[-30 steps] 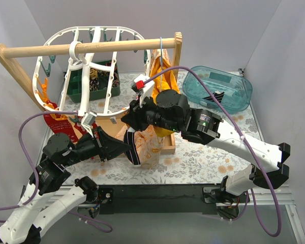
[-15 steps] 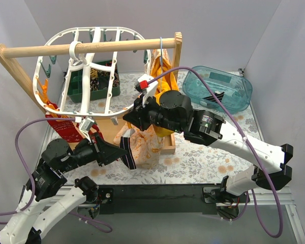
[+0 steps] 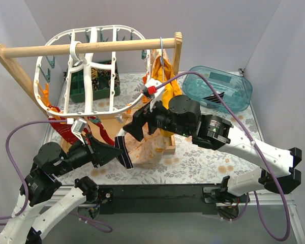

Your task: Remove the socks clipped to the hanger

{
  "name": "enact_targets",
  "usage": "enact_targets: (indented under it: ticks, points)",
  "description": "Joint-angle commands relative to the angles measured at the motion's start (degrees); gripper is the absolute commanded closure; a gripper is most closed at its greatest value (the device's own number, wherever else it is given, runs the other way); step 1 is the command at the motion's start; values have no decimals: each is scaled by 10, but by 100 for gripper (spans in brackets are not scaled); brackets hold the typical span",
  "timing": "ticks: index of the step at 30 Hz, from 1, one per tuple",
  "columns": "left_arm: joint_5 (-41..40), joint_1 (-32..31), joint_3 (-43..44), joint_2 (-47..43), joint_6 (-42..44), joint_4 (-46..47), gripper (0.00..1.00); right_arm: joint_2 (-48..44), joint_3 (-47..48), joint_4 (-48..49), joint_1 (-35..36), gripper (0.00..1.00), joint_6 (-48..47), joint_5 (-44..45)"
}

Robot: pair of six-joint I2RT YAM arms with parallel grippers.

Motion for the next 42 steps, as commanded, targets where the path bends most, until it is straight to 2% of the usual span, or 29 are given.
enact_targets:
  ticks: [1, 5, 7, 10, 13, 20, 28, 31, 34, 35, 37, 38, 40, 41, 42]
  points:
    - [-2, -2, 20, 16, 5, -1, 100, -48, -37, 21, 0, 2, -25, -24]
    - [1, -2, 21, 21, 8, 6, 100, -83, -68, 22, 0, 2, -57, -95]
    - [6, -2, 19, 22, 8, 13, 100, -89, -80, 25, 0, 2, -69, -186]
    - [10, -2, 19, 27, 4, 22, 100, -95, -92, 30, 0, 2, -76, -261]
    - [16, -1, 19, 28, -6, 40, 100, -92, -111, 45, 0, 2, -71, -303]
    - [40, -2, 15, 26, -32, 77, 100, -78, -159, 124, 1, 2, -40, -341]
    - [60, -2, 2, 21, -49, 114, 100, -38, -152, 147, 7, 4, -29, -370]
    - [64, -2, 5, 22, -49, 123, 100, -27, -151, 157, 10, 12, -22, -372]
    - [68, -2, 6, 22, -49, 129, 100, -20, -152, 168, 11, 26, -16, -376]
    - [69, -2, 7, 22, -49, 129, 100, -20, -153, 170, 12, 35, -15, -374]
    - [71, -2, 6, 21, -48, 129, 100, -20, -154, 173, 12, 47, -13, -372]
    - [71, -2, 3, 22, -48, 129, 100, -20, -154, 174, 12, 62, -14, -371]
    - [70, -2, 5, 22, -40, 122, 99, -21, -153, 173, 12, 81, -12, -366]
    - [62, -2, 12, 23, -35, 115, 95, -23, -152, 168, 12, 98, -14, -363]
    - [51, -2, 18, 24, -25, 97, 85, -24, -149, 163, 12, 99, -15, -360]
